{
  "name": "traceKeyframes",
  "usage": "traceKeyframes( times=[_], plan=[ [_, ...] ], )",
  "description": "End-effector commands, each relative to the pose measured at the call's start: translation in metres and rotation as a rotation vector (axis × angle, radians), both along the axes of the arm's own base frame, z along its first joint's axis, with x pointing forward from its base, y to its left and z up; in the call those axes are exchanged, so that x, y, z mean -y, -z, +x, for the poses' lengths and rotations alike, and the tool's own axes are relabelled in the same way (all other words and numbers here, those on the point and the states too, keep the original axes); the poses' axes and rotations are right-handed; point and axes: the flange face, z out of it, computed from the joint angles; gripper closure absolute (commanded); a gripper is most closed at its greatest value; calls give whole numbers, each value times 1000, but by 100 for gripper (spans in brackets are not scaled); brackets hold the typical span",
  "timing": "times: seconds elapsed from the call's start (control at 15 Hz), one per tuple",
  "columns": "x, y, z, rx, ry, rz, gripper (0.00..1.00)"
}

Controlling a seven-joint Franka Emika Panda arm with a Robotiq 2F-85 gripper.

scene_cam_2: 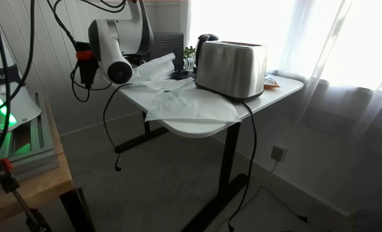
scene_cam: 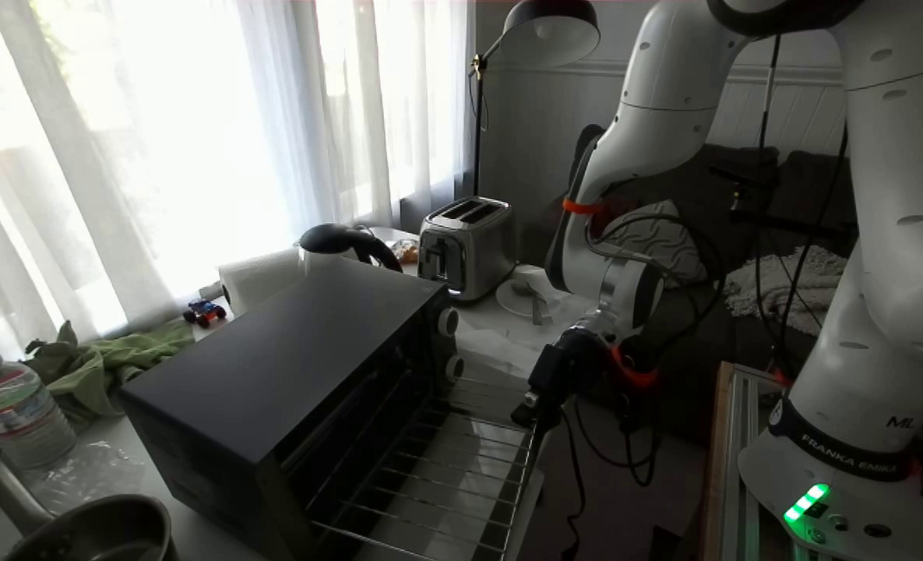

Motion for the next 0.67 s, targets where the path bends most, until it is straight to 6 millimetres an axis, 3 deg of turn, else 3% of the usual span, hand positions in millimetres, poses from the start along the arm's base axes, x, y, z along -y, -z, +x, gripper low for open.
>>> traceKeyframes(
  times=[0.0, 0.4, 0.47, 0.6],
  plan=[
    [5, -11, -13, -10, 16, -17, 98],
    [5, -10, -22, -27, 54, -8, 98],
    [8, -3, -11, -25, 57, -2, 98],
    [4, -7, -13, -14, 62, 4, 98]
  ],
)
